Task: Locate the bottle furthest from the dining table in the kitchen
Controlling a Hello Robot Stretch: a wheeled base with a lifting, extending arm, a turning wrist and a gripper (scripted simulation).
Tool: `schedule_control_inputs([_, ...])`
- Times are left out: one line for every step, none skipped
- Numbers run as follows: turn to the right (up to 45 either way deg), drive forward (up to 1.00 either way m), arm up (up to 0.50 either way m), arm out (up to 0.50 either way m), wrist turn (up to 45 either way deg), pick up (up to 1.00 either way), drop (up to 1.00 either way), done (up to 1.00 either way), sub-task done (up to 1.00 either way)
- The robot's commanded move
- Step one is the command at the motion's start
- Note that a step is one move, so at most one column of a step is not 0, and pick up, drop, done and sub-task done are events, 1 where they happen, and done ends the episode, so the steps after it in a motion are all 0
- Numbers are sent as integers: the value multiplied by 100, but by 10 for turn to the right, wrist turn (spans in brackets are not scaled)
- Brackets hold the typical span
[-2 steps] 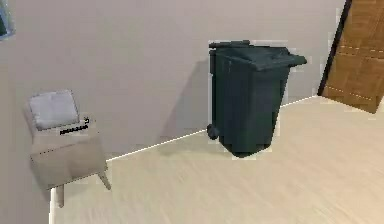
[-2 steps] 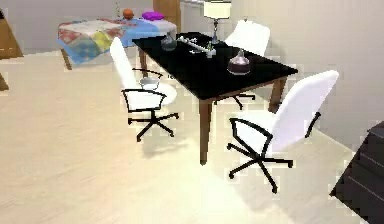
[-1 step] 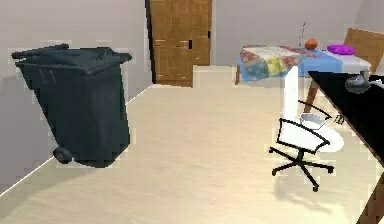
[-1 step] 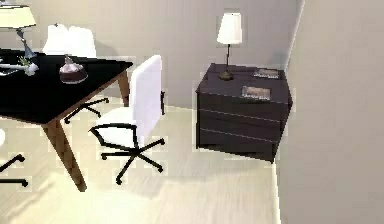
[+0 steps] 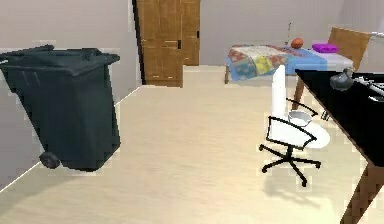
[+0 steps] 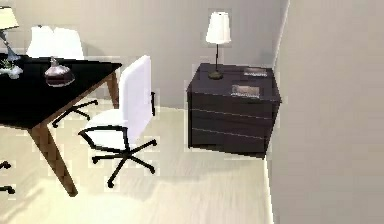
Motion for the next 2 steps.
schedule_control_inputs([0, 100, 0, 0, 0, 0, 0, 0, 0])
schedule_control_inputs([0, 100, 0, 0, 0, 0, 0, 0, 0])
